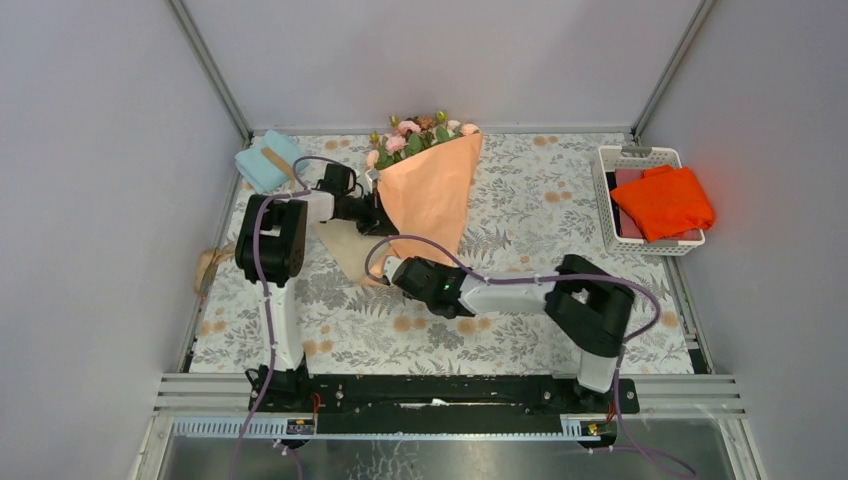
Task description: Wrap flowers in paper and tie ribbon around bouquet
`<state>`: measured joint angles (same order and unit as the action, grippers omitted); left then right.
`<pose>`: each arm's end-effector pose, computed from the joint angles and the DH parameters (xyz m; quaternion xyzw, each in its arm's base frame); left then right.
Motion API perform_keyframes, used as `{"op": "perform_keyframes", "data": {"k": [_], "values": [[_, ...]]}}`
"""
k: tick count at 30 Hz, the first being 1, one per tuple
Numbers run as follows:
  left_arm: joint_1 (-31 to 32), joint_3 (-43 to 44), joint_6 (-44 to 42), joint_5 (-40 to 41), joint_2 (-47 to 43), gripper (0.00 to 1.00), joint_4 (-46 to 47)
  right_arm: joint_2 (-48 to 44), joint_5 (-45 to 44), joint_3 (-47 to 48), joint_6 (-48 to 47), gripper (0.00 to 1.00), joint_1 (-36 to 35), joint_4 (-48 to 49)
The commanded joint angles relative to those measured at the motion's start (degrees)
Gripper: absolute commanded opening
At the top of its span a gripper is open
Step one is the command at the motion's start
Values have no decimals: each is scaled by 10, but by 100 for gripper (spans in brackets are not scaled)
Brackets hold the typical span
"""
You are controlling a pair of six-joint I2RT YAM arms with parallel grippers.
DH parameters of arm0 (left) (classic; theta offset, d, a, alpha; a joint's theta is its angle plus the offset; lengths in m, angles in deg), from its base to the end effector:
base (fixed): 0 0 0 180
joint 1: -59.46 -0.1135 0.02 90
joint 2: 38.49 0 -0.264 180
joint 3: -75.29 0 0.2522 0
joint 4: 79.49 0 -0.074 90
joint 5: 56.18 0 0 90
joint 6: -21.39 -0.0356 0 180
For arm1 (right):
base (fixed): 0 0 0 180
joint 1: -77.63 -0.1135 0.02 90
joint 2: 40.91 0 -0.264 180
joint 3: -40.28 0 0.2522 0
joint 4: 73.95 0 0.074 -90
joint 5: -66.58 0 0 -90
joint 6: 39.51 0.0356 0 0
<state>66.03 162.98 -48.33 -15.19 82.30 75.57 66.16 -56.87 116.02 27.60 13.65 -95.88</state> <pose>0.4121 -0.0745 0.1200 0.0090 0.8821 -0.4460 0.1511 0.1821 0.3283 0.1516 -0.5590 0.7224 -0.1498 0.3785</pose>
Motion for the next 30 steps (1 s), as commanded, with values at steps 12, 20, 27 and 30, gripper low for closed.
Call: {"op": "perform_keyframes", "data": {"k": [12, 20, 27, 30], "values": [[-4, -27, -38, 46, 21, 0, -10, -167, 464, -4, 233, 46, 171, 92], [-4, -21, -39, 55, 29, 0, -14, -33, 471, 1, 307, 0, 219, 59], [-4, -27, -45, 73, 24, 0, -17, -130, 409, -182, 372, 0, 221, 49], [-4, -33, -52, 85, 15, 0, -17, -196, 401, -229, 393, 0, 221, 30]]}}
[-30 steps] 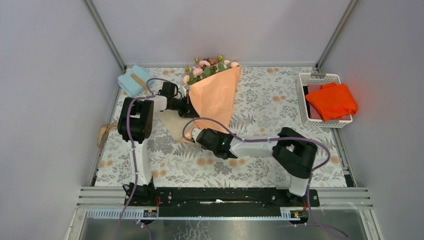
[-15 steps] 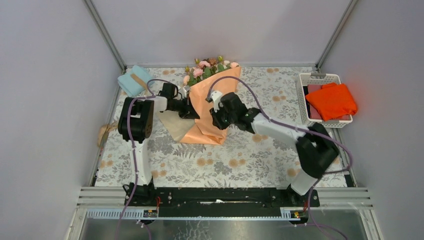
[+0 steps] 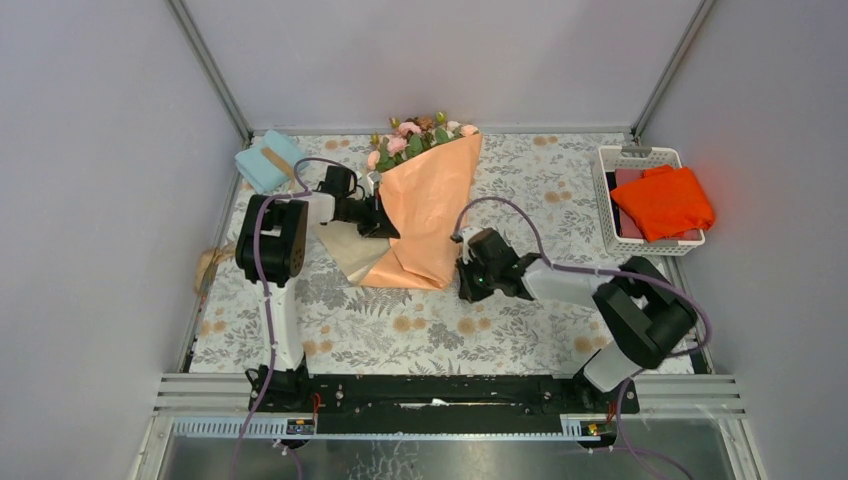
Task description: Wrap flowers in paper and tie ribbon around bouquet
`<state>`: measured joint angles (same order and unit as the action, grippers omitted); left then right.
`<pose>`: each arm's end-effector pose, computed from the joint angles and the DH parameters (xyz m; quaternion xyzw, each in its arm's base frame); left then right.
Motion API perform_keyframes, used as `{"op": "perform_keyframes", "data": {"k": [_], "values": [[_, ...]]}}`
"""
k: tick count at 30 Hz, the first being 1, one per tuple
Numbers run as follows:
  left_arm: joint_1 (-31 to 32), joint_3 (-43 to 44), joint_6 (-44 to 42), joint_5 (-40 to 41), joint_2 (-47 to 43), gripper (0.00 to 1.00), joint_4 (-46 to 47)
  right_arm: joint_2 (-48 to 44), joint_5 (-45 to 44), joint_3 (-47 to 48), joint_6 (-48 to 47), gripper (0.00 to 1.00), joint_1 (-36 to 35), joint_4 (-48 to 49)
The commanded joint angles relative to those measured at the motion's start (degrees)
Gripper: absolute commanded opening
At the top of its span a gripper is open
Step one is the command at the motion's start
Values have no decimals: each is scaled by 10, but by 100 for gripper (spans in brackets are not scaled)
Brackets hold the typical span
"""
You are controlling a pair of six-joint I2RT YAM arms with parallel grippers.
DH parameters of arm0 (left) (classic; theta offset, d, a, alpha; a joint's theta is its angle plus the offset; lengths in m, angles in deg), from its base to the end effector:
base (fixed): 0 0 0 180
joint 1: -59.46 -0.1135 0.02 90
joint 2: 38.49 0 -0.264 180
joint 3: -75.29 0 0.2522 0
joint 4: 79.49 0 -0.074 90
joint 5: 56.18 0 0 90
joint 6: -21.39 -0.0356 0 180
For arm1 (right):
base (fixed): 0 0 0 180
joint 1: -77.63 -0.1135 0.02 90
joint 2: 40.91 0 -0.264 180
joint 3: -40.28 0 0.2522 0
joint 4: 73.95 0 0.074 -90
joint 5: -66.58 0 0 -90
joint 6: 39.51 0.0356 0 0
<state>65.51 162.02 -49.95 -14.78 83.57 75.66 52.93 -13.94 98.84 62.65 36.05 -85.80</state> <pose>0.4093 -0.0702 0.1068 0.0085 0.8870 -0.4386 0.1440 0.2338 0.2153 0.1513 -0.2648 0.8896 0.2332 0.2901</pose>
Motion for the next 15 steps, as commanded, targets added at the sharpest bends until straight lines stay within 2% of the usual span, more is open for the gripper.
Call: {"op": "perform_keyframes", "data": {"k": [1, 4, 7, 10, 13, 15], "values": [[2, -25, -38, 82, -1, 0, -17, -85, -31, -66, 48, 0, -3, -79], [2, -30, -42, 81, -10, 0, -16, -134, -48, -66, 50, 1, -1, -98], [2, -32, -46, 82, -16, 0, -17, -137, -21, -24, 31, 6, 5, -71], [2, -25, -54, 87, -14, 0, -27, -68, 37, 61, 4, 6, 7, -35], [2, -10, -63, 92, -5, 0, -48, 39, 90, 173, -22, 4, 8, -48], [2, -8, -68, 99, -1, 0, -54, 94, 124, 206, -28, 3, 7, -38]]}}
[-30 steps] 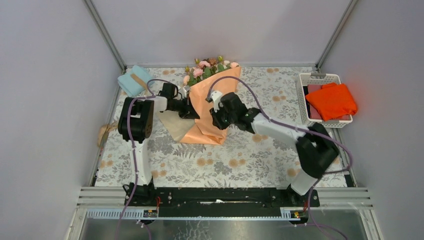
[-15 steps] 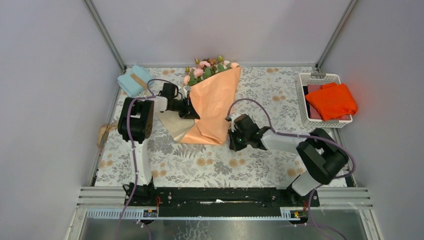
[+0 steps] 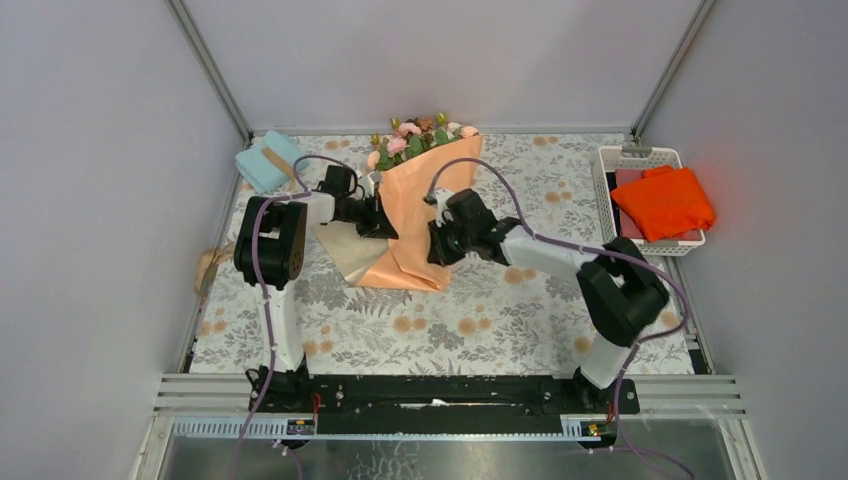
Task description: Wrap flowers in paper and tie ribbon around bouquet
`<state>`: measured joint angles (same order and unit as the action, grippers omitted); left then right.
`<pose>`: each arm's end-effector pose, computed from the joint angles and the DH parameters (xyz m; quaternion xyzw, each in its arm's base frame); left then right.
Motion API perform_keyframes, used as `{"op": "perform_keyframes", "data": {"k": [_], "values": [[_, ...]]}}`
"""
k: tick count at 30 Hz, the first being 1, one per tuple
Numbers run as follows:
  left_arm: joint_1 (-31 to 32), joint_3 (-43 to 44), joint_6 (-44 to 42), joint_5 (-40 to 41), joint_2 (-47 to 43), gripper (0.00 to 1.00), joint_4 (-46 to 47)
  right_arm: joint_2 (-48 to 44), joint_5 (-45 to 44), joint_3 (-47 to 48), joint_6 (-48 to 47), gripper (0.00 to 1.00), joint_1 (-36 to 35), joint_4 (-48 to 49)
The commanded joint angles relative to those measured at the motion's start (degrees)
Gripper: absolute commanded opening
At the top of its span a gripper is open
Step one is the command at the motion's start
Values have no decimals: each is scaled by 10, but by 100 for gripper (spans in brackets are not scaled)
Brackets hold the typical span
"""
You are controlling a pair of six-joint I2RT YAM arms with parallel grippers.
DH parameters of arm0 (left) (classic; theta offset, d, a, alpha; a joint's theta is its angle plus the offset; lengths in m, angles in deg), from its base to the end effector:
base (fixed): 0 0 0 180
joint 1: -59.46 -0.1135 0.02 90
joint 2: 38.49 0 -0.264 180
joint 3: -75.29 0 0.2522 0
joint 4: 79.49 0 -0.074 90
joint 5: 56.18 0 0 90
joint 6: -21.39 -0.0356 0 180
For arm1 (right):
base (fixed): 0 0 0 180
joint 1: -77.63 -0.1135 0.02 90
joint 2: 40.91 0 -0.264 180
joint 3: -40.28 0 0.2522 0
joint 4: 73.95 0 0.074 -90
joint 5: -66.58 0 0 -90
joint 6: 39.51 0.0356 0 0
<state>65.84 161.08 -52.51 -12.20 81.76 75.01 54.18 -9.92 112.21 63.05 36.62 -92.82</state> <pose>0.4050 -0.0711 0.1134 0.0256 0.8944 -0.4168 0.1604 0.2632 0.2399 0.2045 -0.2693 0.8678 0.2778 0.3120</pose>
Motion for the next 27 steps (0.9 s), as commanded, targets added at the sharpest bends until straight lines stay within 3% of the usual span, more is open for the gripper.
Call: {"op": "perform_keyframes", "data": {"k": [1, 7, 13, 15, 17, 21, 23, 27], "values": [[-1, 1, -43, 77, 20, 0, -49, 93, 93, 73, -29, 3, 1, 42], [3, -2, -46, 89, 21, 0, -57, 103, 100, -32, -7, 1, 2, 92], [12, -17, -49, 84, 6, 0, -51, -18, 41, -132, 1, 4, 13, 22], [15, -19, -49, 76, 6, 0, -49, -59, 35, -139, 18, 18, 41, 13], [15, -19, -48, 74, 11, 0, -50, -73, 43, -127, 45, 41, 86, 30], [15, -18, -43, 73, 18, 0, -53, 14, 120, -59, 104, 67, 177, 126], [15, -16, -43, 75, 21, 0, -58, 86, 165, -5, 144, 71, 214, 156], [15, -15, -43, 76, 23, 0, -62, 205, 243, 83, 215, 70, 252, 210]]}}
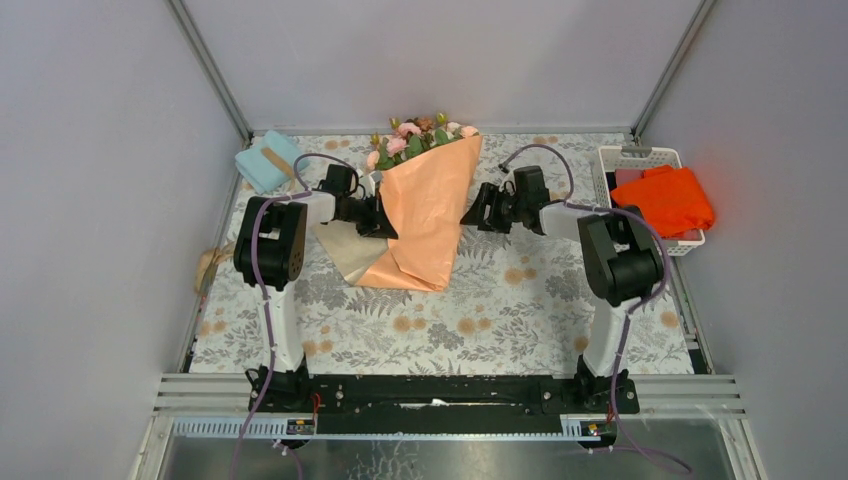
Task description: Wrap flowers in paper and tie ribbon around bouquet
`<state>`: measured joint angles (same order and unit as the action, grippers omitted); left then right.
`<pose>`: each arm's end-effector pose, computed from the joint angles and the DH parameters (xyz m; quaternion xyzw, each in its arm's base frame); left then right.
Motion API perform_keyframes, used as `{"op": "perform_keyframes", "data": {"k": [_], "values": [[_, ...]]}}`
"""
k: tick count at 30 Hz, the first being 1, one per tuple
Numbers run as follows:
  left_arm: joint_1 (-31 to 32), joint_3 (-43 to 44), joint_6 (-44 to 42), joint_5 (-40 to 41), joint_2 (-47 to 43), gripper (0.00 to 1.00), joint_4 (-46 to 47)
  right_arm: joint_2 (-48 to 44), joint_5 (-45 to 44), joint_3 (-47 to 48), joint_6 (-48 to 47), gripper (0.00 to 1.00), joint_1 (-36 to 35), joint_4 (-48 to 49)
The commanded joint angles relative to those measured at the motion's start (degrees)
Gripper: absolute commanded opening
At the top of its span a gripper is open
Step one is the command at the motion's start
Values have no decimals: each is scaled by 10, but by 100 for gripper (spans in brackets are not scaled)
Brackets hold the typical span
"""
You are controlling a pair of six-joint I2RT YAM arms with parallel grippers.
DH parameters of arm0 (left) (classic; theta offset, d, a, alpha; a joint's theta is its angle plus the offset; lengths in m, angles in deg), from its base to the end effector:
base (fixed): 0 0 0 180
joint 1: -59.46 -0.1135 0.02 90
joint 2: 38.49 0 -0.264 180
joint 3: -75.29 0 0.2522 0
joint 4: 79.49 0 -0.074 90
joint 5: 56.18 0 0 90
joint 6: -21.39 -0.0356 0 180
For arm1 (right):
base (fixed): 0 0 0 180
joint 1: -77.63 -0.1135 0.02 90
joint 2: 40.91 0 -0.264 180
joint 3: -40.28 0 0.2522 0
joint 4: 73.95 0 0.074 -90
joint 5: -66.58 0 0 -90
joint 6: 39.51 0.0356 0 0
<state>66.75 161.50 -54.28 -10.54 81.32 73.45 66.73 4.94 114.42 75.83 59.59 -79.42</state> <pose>0.4036 -0.0767 0.1163 0.0404 0.9000 -0.4027 0.1619 0.3677 0.1375 0.1596 -0.0496 0.8799 0.3598 0.3063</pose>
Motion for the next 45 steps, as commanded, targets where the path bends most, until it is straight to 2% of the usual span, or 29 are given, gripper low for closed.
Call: {"op": "perform_keyframes", "data": {"k": [1, 6, 8, 11, 13, 17, 22, 23, 25, 26, 27, 28, 31, 32, 35, 37, 39, 40, 42, 44, 45], "values": [[6, -20, -26, 59, 29, 0, -47, 104, 107, 77, 89, 69, 22, 76], [5, -20, -27, 59, 36, 0, -48, 155, 147, 83, 138, 58, 22, 148], [5, -19, -28, 51, 40, 0, -50, 162, 170, 66, 179, 48, 22, 211], [5, -20, -26, 53, 45, 0, -50, 169, 172, 61, 210, 16, 24, 245], [8, -26, -27, 67, 42, 0, -45, 152, 137, 45, 196, 1, 32, 227], [35, -47, -30, 80, 24, 0, -32, 98, 122, -5, 168, 0, 60, 207], [89, -24, -29, 56, 30, 0, -25, 9, 75, -62, 68, 1, 67, 104], [96, -15, -26, 52, 35, 0, -23, -5, 61, -68, 50, 4, 67, 81], [102, 0, -21, 50, 44, 0, -23, -31, 25, -66, 13, 19, 67, 22], [103, 6, -19, 49, 46, 0, -23, -43, -4, -57, -9, 27, 67, -18], [104, 9, -18, 51, 48, 0, -25, -58, -40, -47, -32, 30, 65, -58], [104, 9, -17, 54, 47, 0, -25, -76, -87, -37, -58, 30, 53, -100], [103, -9, -2, 50, 43, 0, -11, -133, -338, -7, -160, 32, -49, -190], [103, -18, 6, 47, 43, 0, -2, -143, -366, -2, -173, 31, -74, -199], [103, -34, 21, 42, 54, 0, 9, -175, -308, -21, -140, 24, -110, -168], [103, -33, 22, 47, 61, 0, 6, -199, -277, -54, -111, 17, -144, -104], [103, -32, 24, 51, 61, 0, 7, -199, -189, -91, -70, 11, -161, -16], [103, -31, 25, 53, 61, 0, 8, -180, -127, -98, -48, 8, -161, 19], [102, -26, 25, 53, 58, 0, 4, -119, -26, -81, -27, 0, -162, 26], [102, -16, 21, 49, 54, 0, -8, -51, 64, -59, -18, 0, -162, 8], [101, -12, 19, 46, 48, 0, -13, -27, 82, -52, -19, 0, -162, -9]]}}
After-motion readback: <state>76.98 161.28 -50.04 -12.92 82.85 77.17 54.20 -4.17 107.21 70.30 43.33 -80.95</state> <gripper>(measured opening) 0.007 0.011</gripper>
